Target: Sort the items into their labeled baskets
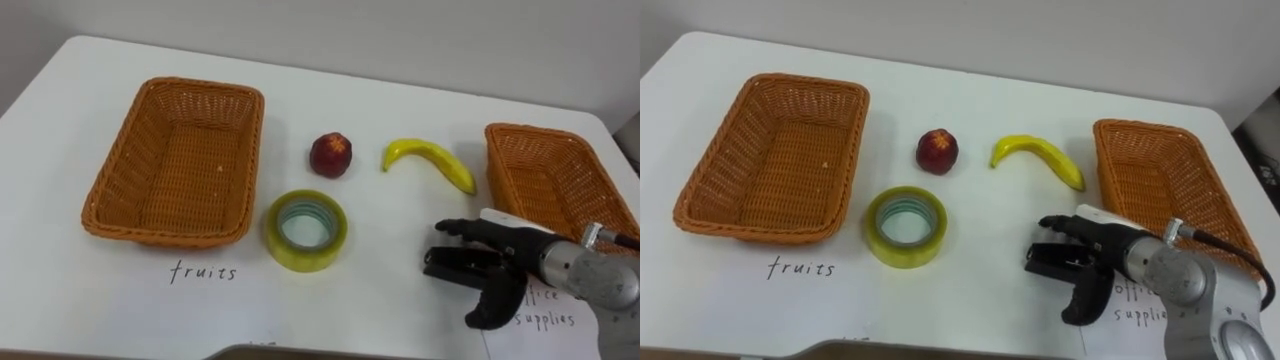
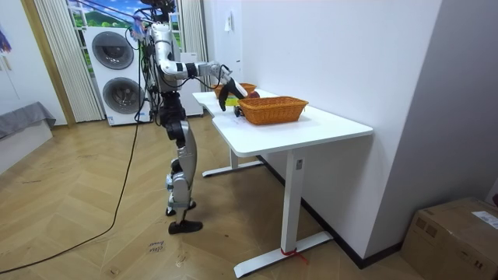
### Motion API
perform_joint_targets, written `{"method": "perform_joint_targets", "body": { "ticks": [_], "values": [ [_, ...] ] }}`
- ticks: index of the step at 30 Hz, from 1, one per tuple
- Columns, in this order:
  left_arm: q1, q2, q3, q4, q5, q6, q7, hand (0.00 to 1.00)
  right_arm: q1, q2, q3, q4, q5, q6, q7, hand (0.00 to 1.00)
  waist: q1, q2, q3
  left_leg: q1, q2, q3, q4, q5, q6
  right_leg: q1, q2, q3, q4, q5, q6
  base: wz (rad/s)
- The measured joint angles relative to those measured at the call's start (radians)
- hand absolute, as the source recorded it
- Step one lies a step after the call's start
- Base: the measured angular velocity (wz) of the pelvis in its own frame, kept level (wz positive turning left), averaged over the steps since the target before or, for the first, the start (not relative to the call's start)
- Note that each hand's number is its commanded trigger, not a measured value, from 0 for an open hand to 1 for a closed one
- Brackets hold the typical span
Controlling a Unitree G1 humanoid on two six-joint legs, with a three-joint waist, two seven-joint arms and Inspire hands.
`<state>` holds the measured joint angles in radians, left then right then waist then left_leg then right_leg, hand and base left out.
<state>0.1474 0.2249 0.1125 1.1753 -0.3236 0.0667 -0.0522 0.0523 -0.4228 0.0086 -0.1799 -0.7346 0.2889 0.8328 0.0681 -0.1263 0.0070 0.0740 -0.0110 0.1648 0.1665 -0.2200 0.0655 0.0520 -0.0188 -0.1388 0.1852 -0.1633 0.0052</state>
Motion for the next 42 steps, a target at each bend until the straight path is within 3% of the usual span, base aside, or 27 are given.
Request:
{"method": "perform_joint_targets", "body": {
  "ticks": [9,15,31,37,42],
  "values": [
    [-0.003,-0.005,-0.02,0.0,0.0,0.0,-0.003,0.0,-0.009,0.009,0.012,0.004,-0.008,0.018,0.001,1.0,0.011,0.018,-0.0039,0.0,0.0,0.0,0.001,0.0,-0.001,0.0,0.0,0.001,0.001,0.0,0.0,0.0],
    [-0.004,-0.005,-0.02,0.0,-0.002,0.0,-0.003,0.0,-0.011,0.035,0.011,0.005,-0.004,0.018,-0.001,1.0,0.011,0.016,-0.0049,-0.001,0.0,0.0,-0.001,0.001,-0.001,0.001,-0.001,0.001,0.003,0.0,0.0,0.0],
    [-0.003,-0.004,-0.018,0.003,-0.022,-0.003,-0.008,0.0,-0.015,0.037,0.011,0.003,-0.004,0.016,-0.002,1.0,0.014,0.007,-0.0022,-0.004,0.0,-0.003,-0.002,0.0,-0.001,-0.002,0.0,0.001,0.002,0.0,0.0,0.0],
    [-0.001,-0.007,-0.008,0.002,-0.02,-0.009,-0.008,0.0,-0.014,0.037,-0.006,-0.066,0.0,-0.007,-0.01,1.0,0.012,0.001,-0.0051,-0.014,0.0,-0.003,0.007,0.001,-0.001,-0.017,0.0,0.0,0.002,0.0,0.0,0.0],
    [0.003,-0.011,0.002,-0.011,-0.021,-0.013,-0.007,0.0,-0.021,0.04,-0.068,-0.076,0.074,-0.036,-0.094,1.0,0.007,0.004,-0.0028,-0.013,0.0,-0.003,0.009,0.001,-0.001,-0.013,-0.001,-0.001,0.001,0.0,0.0,0.0]
  ]
}}
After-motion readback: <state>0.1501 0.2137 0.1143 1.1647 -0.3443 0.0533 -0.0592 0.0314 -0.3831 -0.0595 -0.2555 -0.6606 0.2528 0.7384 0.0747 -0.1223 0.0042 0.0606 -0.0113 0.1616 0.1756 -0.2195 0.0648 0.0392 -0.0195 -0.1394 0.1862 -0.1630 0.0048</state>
